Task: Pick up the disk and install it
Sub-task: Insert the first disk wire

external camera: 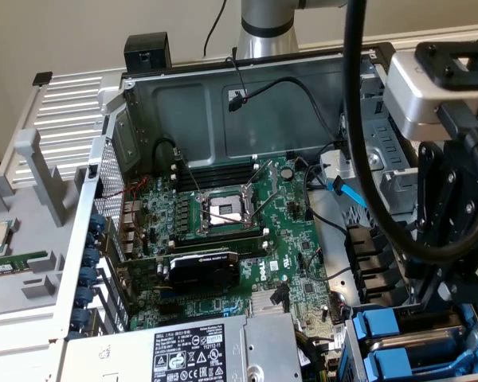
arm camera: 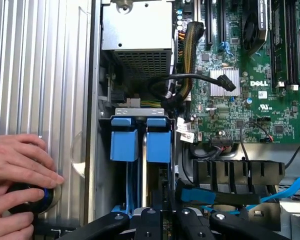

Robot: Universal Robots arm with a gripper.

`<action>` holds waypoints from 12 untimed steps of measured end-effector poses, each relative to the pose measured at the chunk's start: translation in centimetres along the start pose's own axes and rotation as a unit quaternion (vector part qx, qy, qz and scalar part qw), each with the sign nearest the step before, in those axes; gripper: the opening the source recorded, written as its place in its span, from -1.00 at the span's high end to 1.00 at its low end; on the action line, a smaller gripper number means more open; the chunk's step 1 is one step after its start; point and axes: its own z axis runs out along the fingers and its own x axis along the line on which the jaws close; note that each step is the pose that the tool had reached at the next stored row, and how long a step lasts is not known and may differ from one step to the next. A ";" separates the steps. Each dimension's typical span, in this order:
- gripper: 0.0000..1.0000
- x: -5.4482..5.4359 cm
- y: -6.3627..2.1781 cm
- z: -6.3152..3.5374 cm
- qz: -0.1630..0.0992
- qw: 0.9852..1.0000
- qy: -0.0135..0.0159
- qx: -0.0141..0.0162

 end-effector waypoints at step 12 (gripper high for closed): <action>0.66 -0.1 -0.04 0.12 0.001 1.000 0.000 0.000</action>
